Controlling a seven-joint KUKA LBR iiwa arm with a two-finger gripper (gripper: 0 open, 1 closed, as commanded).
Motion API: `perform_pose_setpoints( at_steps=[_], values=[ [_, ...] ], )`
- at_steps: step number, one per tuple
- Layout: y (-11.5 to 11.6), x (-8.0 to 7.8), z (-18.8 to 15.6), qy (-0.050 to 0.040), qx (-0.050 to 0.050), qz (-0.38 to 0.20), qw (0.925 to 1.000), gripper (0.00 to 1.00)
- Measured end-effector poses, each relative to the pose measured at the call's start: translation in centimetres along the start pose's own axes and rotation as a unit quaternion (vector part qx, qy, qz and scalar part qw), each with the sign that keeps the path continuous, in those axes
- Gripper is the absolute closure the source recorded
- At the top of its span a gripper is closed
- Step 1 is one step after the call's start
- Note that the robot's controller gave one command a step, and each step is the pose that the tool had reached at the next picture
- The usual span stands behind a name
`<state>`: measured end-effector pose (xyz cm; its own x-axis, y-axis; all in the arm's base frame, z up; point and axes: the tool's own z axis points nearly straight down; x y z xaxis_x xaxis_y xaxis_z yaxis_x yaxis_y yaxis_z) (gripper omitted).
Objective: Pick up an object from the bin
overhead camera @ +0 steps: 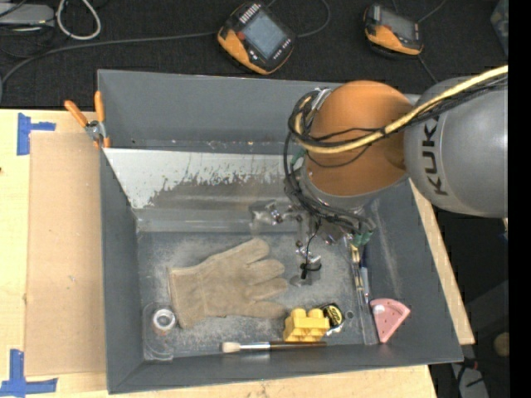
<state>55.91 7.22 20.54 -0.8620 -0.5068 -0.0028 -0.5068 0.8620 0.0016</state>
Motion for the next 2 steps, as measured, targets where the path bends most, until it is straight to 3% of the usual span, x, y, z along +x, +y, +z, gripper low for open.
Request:
perform_pose_setpoints(
  at_steps=[1,2],
  values=[
    [0.87,0.05,1.8,-0.005,0.0,0.078,0.9969,0.0],
    [-0.12,-0.85,1.7,-0.0034,0.001,0.025,0.9997,0.0]
  ],
)
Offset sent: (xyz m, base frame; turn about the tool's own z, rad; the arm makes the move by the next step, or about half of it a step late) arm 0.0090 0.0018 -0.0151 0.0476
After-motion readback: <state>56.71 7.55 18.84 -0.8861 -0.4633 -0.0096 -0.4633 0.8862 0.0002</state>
